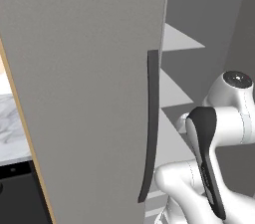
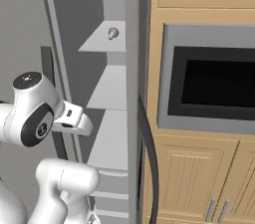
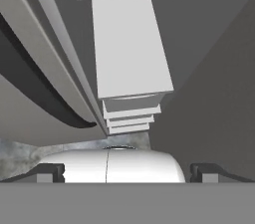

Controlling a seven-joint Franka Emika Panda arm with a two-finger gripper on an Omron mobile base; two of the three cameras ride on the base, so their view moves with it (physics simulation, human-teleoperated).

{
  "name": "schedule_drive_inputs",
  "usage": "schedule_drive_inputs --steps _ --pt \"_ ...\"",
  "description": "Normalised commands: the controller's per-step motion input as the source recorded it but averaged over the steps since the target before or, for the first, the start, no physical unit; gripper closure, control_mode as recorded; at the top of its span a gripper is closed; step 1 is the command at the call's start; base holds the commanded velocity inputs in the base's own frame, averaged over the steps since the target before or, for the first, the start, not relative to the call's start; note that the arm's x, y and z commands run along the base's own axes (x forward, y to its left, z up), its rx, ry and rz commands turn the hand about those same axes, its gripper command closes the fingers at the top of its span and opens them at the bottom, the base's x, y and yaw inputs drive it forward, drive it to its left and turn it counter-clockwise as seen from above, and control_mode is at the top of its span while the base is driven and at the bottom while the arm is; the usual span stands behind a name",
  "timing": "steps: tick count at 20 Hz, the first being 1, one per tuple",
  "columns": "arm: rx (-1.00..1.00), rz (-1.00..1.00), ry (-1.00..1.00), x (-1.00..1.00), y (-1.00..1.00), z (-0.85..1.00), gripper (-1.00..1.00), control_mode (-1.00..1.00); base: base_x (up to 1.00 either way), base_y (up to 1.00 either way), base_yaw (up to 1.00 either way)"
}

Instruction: Take the mango, mushroom, and squash from the freezer and place them in the bowl on the counter.

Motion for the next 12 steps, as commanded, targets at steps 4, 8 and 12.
schedule_drive_inputs --steps 4,8,12 --pt "0.00 0.00 0.00 0.00 0.00 0.00 -1.00 1.00 0.17 -0.26 0.00" --pt "0.00 0.00 0.00 0.00 0.00 0.00 -1.00 1.00 0.13 -0.24 0.00" --pt "0.00 0.00 0.00 0.00 0.00 0.00 -1.00 1.00 0.13 -0.34 0.00"
